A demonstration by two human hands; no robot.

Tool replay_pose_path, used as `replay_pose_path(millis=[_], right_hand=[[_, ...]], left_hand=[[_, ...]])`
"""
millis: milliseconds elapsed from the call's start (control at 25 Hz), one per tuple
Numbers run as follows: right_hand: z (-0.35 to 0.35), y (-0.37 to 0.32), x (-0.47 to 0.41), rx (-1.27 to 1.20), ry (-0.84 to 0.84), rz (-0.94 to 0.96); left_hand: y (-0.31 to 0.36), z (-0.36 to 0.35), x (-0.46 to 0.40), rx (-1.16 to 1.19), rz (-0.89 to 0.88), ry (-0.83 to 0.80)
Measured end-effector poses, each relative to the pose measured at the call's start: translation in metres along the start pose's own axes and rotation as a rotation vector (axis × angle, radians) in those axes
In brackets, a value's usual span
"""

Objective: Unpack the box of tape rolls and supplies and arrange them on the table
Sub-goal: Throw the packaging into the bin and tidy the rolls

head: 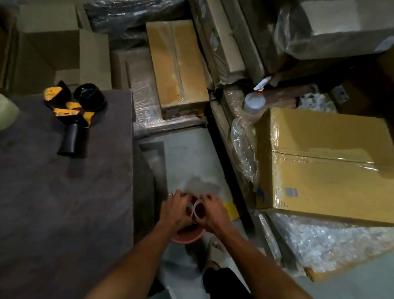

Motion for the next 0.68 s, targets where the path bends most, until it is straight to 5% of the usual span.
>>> replay_pose_path(millis=[680], right_hand=[[-0.218,0.072,-0.161,0.149,-0.134,0.119]], left_hand=[[-0.09,-0.225,-0.102,0.013,0.218,-0.097]])
Point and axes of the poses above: each hand's wrist, its own x-axis away from the middle knuckle, its own z-axis out of the back of the hand, y = z × x, the point moved 4 cm from there along -x, towards the middle knuckle, and after that the axes turned 11 degrees about -z, right-handed, at the moved point
